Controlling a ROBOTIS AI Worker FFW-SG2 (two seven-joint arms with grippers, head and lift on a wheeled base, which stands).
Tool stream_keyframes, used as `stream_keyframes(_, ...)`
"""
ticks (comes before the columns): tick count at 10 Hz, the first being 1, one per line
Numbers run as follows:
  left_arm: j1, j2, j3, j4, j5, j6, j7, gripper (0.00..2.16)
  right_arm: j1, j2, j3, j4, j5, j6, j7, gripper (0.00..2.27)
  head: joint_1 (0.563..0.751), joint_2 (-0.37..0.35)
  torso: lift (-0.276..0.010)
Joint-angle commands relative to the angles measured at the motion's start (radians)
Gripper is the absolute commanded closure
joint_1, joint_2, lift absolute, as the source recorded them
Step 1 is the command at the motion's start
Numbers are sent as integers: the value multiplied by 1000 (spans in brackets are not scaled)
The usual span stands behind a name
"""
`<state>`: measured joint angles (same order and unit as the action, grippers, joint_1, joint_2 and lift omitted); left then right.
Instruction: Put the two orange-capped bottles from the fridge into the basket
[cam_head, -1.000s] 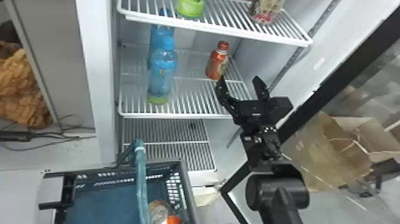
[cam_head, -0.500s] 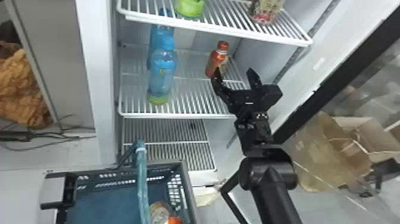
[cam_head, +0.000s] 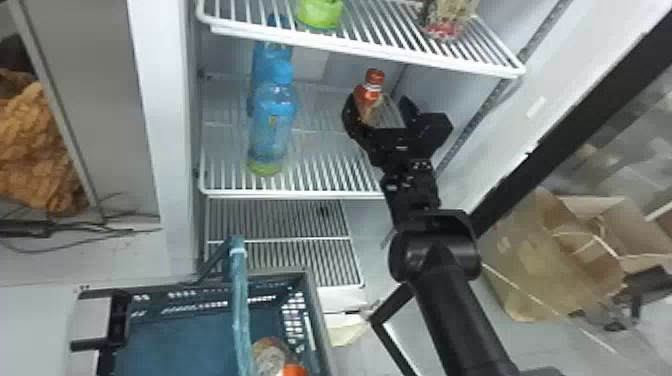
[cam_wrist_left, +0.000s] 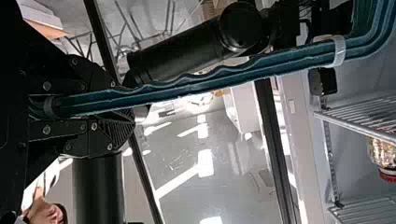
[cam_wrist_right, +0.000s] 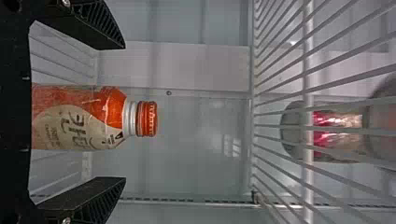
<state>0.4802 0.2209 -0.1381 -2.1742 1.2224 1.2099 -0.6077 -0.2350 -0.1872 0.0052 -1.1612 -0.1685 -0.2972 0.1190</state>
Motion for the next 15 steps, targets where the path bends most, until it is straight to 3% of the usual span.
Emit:
stream_keyframes(1, -2, 0, -1, 1, 0, 0, -1, 1190, -52, -5, 41, 65, -31, 0, -13, 39, 695, -350, -235)
stream_keyframes(5, -7, 0, -5, 1, 0, 0, -1, 1190, -146, -8, 93, 156, -29, 0, -58, 113, 695, -350, -235)
stream_keyframes(10, -7, 8, -5, 1, 2, -7, -3, 1190, -136, -6, 97, 141, -1, 37, -111, 272, 695, -350, -235)
stream_keyframes(13, -11, 9, -7, 3, 4, -7, -3, 1190, -146, -6, 83, 144, 5, 76, -119, 714, 695, -350, -235)
stream_keyframes(15, -7, 9, -7, 3, 8, -10, -3, 1190, -138, -5, 79, 141, 5, 76, -119, 825, 695, -350, -235)
